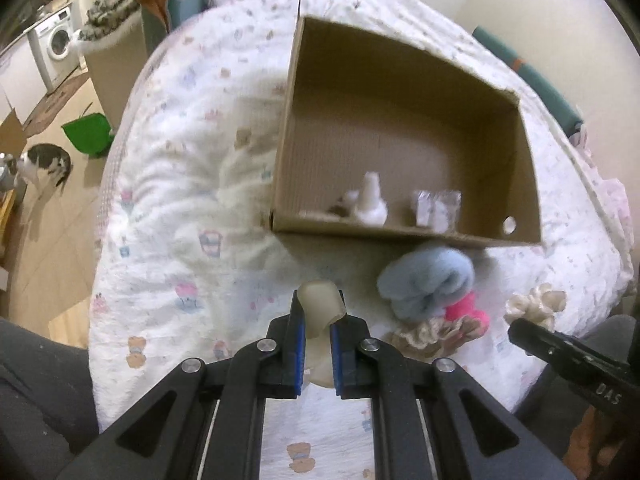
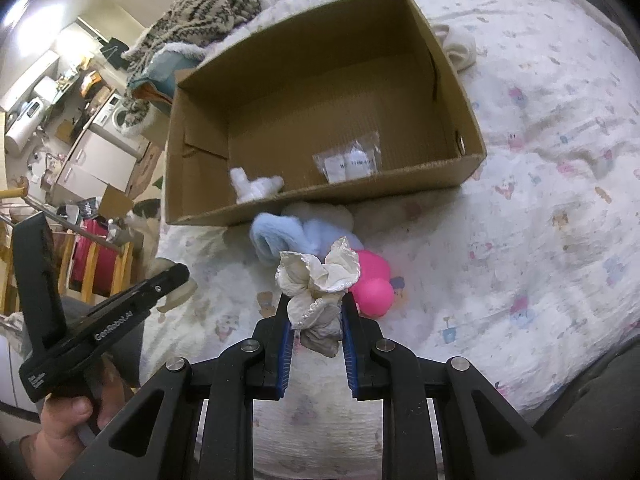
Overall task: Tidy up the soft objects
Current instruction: 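Carry the beige pad and cream scrunchie with both grippers over the box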
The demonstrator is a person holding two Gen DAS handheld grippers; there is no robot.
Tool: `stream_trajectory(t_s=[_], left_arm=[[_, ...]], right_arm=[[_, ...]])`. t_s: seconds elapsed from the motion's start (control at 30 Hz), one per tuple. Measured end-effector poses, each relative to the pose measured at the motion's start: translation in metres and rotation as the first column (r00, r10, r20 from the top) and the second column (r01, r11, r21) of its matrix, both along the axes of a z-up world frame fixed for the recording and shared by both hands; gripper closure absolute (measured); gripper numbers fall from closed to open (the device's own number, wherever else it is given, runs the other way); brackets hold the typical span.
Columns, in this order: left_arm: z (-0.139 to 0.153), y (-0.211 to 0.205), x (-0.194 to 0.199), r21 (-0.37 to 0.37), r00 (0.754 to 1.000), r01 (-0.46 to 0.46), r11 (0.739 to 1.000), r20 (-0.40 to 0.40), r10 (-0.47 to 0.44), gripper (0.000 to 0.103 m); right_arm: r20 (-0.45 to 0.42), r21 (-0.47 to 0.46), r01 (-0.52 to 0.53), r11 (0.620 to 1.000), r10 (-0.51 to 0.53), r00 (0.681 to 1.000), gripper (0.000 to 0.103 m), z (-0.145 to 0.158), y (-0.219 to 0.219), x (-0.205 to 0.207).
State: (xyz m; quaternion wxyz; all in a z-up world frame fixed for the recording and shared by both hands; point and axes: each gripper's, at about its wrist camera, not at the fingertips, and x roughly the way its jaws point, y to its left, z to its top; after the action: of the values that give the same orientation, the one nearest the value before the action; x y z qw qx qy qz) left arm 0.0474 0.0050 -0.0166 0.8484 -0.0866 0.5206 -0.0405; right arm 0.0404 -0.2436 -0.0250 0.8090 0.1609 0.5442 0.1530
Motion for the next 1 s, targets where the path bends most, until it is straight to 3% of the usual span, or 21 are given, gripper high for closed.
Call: stream_trajectory(t_s=[0.3,0.63,1.0], left_arm=[[0.035,0.005,0.032,-0.015,0.998,0.021,1.000,0.060,-0.020,0.093],[0.040,-0.007,0.076,0.048,0.994,0.060,0.997,0.084,-0.064,0.093],[0.031,-0.029,0.108,0.137,0.983,0.112,0.984,0.130,-0.130,0.093]], right_arm=[[0.078,0.000,0.000,1.000,0.000,0.997,0.080,0.028,-0.006,0.009],[0.155,-0.045,0.014,0.999,-0.007,0.988,0.080,0.042,-0.013,0.050],[0.194,-0.092,0.025,0.995,-0.007,0.981,0.080,0.036,-0.014,0.093]])
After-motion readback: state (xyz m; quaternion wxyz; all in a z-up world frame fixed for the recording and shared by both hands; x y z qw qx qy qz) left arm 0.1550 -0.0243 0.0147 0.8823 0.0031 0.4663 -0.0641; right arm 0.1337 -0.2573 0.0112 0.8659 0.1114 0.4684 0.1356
